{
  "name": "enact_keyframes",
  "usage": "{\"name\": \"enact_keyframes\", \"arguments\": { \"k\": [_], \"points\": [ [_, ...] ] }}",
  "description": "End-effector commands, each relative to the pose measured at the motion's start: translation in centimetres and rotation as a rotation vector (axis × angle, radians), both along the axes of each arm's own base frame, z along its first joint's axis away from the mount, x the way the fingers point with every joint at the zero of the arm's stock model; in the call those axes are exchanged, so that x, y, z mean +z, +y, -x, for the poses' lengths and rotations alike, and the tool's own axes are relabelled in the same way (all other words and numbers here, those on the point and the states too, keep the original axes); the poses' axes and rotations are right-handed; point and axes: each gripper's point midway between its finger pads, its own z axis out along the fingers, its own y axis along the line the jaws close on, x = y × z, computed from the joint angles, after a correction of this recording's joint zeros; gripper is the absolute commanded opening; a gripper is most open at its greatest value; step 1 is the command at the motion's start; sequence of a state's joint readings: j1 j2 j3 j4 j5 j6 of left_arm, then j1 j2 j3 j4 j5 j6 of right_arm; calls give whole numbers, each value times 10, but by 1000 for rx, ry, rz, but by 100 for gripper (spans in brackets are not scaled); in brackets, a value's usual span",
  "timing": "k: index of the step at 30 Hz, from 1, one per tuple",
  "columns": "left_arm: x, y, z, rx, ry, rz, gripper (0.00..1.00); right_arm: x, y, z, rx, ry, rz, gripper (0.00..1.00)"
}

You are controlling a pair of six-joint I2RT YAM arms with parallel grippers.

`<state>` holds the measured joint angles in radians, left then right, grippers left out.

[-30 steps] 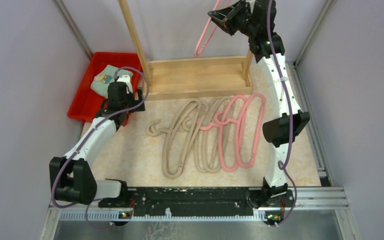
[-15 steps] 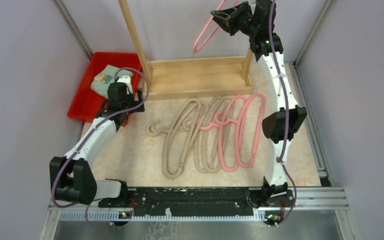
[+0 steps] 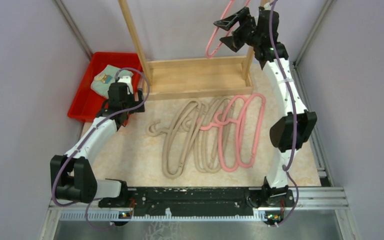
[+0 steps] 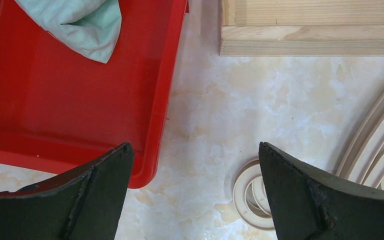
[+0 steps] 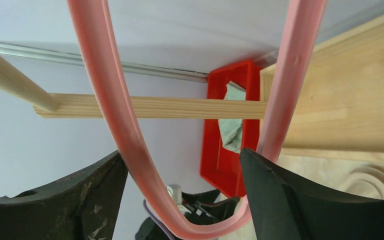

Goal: Organize the hangers

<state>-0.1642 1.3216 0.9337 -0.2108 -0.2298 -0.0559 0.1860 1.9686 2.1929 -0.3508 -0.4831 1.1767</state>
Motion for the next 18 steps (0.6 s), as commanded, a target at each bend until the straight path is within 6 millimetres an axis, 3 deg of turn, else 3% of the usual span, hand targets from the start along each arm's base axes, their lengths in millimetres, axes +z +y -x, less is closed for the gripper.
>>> {"name": "enact_keyframes", "arguments": {
  "k": [1, 7, 10, 12, 18],
  "points": [
    [5, -6, -3, -7, -14, 19, 100, 54, -35, 58, -83, -199, 147, 83],
    [4, -9, -3, -18, -11, 36, 100, 47, -94, 126, -306, -303, 405, 95],
    [2, -12, -2, -21, -5, 53, 100, 18, -121, 146, -380, -267, 555, 96],
    [1, -14, -2, -25, -3, 65, 100, -25, -130, 158, -354, -169, 662, 97],
    [-4, -18, -1, -23, 11, 94, 100, -195, -139, 215, -188, 192, 1049, 86]
  ]
}}
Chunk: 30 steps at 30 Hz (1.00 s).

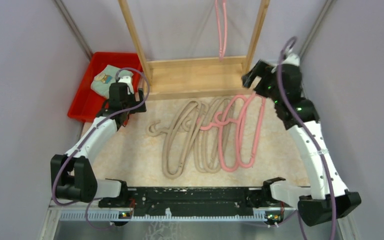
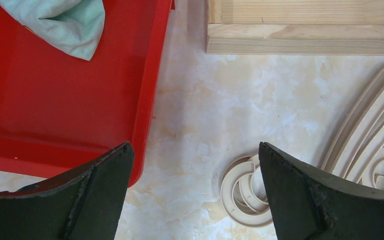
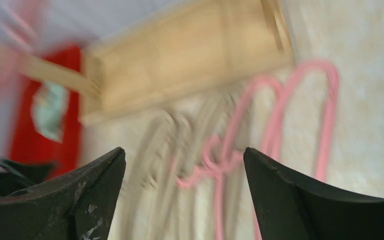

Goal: Organize the hangers

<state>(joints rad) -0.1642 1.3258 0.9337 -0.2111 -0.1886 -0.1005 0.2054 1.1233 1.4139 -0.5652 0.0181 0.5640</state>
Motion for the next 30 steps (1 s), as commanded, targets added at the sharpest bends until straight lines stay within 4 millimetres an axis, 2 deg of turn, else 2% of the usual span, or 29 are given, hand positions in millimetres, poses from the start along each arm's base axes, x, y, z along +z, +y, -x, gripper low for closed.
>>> {"name": "enact_keyframes", "arguments": {
  "k": [1, 3, 5, 8, 17, 19, 22, 24, 27, 30],
  "points": [
    [-3, -9, -1, -15, 8, 38, 100, -171, -12, 44, 6, 454, 363, 83],
    [-4, -10, -1, -18, 13, 43, 100, -214, -7, 62, 40, 562, 391, 76],
    [-4, -11, -1, -23, 17, 44, 100, -246, -2, 72, 74, 633, 407, 67],
    [-3, -11, 0, -24, 18, 45, 100, -274, 0, 78, 97, 703, 430, 65],
    [-7, -10, 7, -17, 32, 51, 100, -320, 19, 76, 197, 782, 440, 61],
    [-7, -9, 8, -15, 33, 42, 100, -331, 18, 76, 192, 806, 450, 61],
    [-8, -7, 9, -16, 38, 30, 100, -348, 17, 76, 191, 840, 462, 52],
    [-9, -7, 9, -18, 40, 27, 100, -357, 19, 78, 198, 859, 460, 50],
    [-11, -7, 9, -18, 45, 24, 100, -365, 17, 81, 198, 881, 466, 38],
    [-14, -7, 9, -16, 51, 23, 100, -362, 16, 84, 194, 890, 469, 9]
  ]
}}
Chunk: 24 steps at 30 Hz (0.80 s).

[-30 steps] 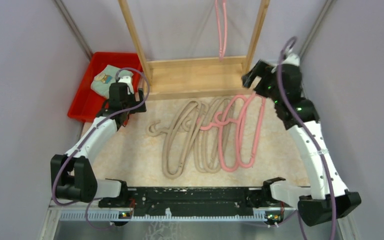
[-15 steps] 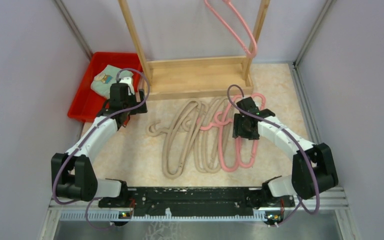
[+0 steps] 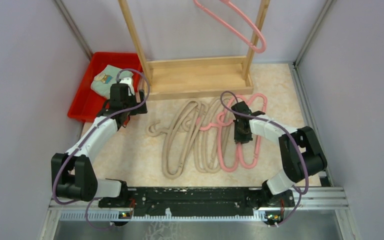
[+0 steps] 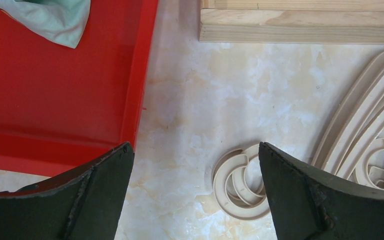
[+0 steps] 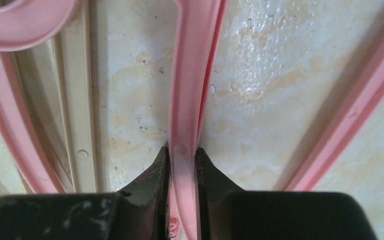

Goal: Organize the hangers

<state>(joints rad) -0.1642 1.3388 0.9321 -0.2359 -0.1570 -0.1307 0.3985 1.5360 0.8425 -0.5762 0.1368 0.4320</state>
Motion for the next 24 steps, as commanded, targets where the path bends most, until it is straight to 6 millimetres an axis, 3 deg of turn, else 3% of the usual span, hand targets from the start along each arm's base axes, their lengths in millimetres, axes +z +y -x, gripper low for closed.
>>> {"name": "enact_keyframes", "arguments": {
  "k": [1, 5, 10, 13, 16, 19, 21, 24],
  "points": [
    [-4, -1, 4, -8, 11, -12, 100, 2, 5, -1, 6, -12, -10, 6],
    [-2, -1, 2, -7, 7, -11, 100, 38, 3, 1, 2, -35, -19, 1],
    [-2, -2, 0, -10, 5, -9, 100, 125, 0, 7, -11, -162, -74, 0],
    [-4, -4, -2, -12, 10, -1, 100, 160, -1, 16, -7, -214, -117, 0],
    [-5, -7, -3, -20, 13, 16, 100, 166, 7, 29, 27, -176, -184, 0],
    [-4, -11, -4, -35, 13, 28, 100, 154, 16, 38, 34, -145, -238, 0],
    [-3, -12, -4, -38, 13, 31, 100, 153, 11, 39, -12, -155, -229, 0],
    [-1, -10, -3, -33, 6, 28, 100, 166, -9, 31, -73, -215, -173, 0]
  ]
}}
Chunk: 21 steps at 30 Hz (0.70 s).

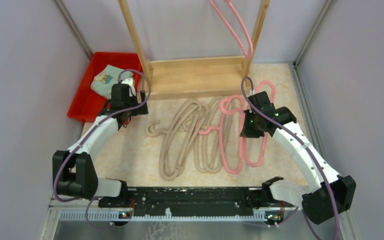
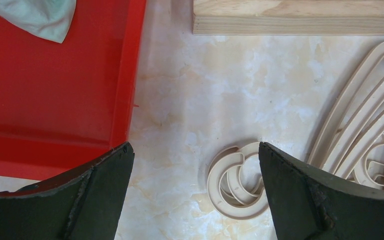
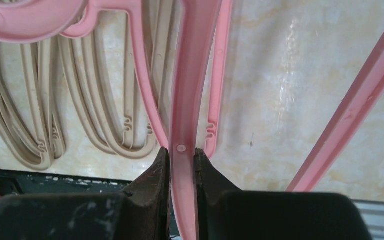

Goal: Organize the hangers

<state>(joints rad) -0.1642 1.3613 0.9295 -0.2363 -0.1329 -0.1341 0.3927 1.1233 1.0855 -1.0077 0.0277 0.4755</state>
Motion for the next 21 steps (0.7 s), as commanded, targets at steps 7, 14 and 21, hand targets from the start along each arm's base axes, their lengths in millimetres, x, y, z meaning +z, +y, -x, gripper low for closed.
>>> {"name": "enact_keyframes", "arguments": {
  "k": [7, 14, 21],
  "points": [
    [9, -5, -2, -14, -23, 8, 100, 71, -8, -28, -31, -82, -280, 0],
    [8, -6, -5, -22, -19, 9, 100, 164, 32, -39, 99, -180, -525, 0],
    [11, -8, -11, -28, -23, 13, 100, 235, 26, -37, 109, -326, -502, 0]
  ]
}}
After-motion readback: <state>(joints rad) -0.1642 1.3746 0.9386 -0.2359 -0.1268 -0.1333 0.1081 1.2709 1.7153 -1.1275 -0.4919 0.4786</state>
